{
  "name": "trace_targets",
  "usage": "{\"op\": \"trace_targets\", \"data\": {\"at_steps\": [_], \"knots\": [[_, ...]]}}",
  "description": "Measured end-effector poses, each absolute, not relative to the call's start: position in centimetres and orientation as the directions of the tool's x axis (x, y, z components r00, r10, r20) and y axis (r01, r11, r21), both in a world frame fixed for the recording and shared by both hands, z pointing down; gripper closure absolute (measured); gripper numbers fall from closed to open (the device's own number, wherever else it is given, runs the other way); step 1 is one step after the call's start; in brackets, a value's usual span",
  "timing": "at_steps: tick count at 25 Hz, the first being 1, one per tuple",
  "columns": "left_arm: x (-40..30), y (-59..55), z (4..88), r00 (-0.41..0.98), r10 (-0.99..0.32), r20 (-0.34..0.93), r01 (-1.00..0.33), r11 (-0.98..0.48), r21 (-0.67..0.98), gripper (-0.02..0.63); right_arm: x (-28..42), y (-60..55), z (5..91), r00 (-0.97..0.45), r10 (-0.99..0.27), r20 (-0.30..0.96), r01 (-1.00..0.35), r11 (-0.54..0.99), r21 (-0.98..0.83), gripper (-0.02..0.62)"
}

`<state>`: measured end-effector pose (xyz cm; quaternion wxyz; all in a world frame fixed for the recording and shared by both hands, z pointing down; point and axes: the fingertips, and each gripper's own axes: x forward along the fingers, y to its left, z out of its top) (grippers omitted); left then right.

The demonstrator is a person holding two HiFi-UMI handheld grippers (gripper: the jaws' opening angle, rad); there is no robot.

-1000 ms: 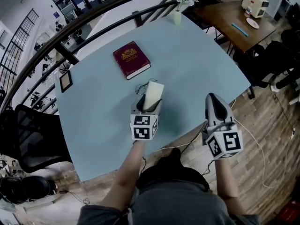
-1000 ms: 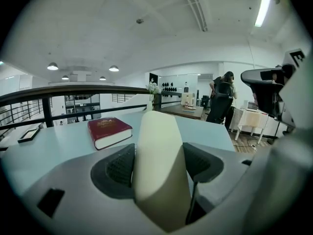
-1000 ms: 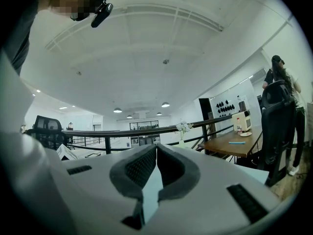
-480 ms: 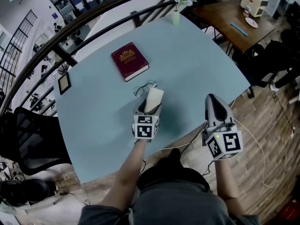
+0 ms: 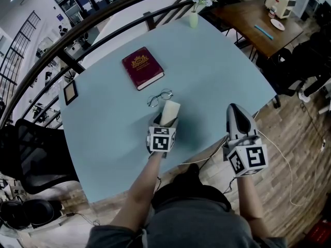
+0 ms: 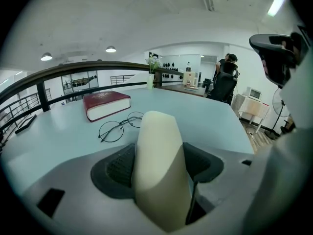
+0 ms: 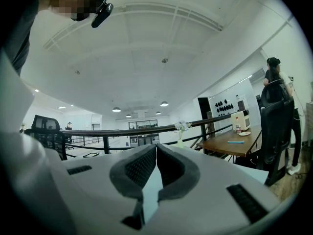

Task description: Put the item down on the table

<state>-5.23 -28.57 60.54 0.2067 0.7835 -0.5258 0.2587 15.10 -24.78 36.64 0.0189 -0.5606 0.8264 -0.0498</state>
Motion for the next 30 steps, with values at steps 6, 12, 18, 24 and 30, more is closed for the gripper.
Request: {"op": "trace_targets", "data": {"at_steps": [6,12,18,24,30], "knots": [[-5.2,-28.4,61.3,0.307,-0.692,0.653,-0.928,-0.371,0.043,0.296,15.1,-24.9,36.7,-0.371,-0.928,0.025,-0.924,0.367,-0.104,0.592],[-5.1,-28.5,62.3,0.292,-0.651,0.700,-0.927,-0.373,0.040,0.296,15.0,-25.1,36.6,-0.370,-0.929,0.024,-0.925,0.366,-0.104,0.592],[-5.1,-28.7,62.4,0.301,-0.633,0.713,-0.926,-0.373,0.059,0.296,15.1,-25.0,36.6,-0.372,-0.928,0.018,-0.924,0.368,-0.107,0.592],[-5.1,-28.7,62.3,0.297,-0.628,0.720,-0.927,-0.371,0.058,0.296,14.8,-24.9,36.6,-0.381,-0.925,0.015,-0.920,0.377,-0.110,0.592],[-5.1,-28.9,62.3,0.296,-0.631,0.717,-0.930,-0.362,0.065,0.293,14.5,-24.6,36.4,-0.389,-0.921,0.014,-0.916,0.385,-0.110,0.592]]}}
